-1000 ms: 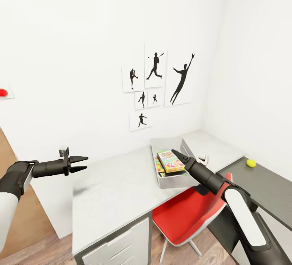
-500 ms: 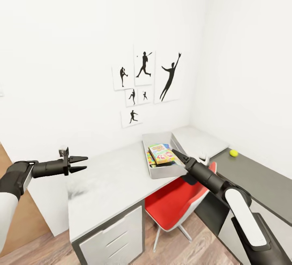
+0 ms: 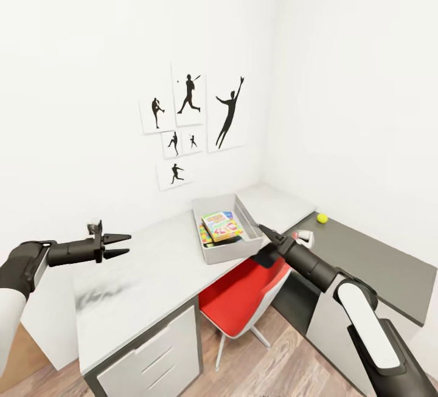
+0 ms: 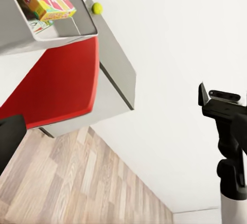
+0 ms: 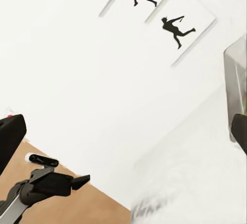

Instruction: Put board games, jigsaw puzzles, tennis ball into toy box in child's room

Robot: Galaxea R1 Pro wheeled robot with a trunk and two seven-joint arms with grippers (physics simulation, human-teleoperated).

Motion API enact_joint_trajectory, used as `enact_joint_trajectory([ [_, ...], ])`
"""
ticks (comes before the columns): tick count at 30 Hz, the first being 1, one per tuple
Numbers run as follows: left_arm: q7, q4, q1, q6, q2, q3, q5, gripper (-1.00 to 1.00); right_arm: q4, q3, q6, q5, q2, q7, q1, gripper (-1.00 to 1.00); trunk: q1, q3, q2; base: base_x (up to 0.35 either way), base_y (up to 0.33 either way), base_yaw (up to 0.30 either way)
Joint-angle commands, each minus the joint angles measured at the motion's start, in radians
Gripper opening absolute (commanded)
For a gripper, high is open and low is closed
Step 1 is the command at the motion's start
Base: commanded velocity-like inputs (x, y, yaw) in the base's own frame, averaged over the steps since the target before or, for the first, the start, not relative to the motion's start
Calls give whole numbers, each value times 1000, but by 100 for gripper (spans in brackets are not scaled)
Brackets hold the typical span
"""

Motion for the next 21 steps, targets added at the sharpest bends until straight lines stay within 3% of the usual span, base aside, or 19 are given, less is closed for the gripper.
enact_joint_trajectory([
  [1, -8, -2, -1, 10, 2, 6, -11, 100, 2, -3, 4, -3, -1, 1, -1, 100, 1, -3, -2, -1, 0, -257],
  [10, -8, -6, -1, 10, 12, 22, -11, 100, 11, -50, 13, -5, -4, 6, -1, 100, 1, -8, -2, 0, 0, -258],
  [21, -8, -8, -1, 12, 12, 27, -10, 100, 63, -153, 15, -13, -54, 10, 30, 100, 1, -15, -2, 0, 0, -258],
])
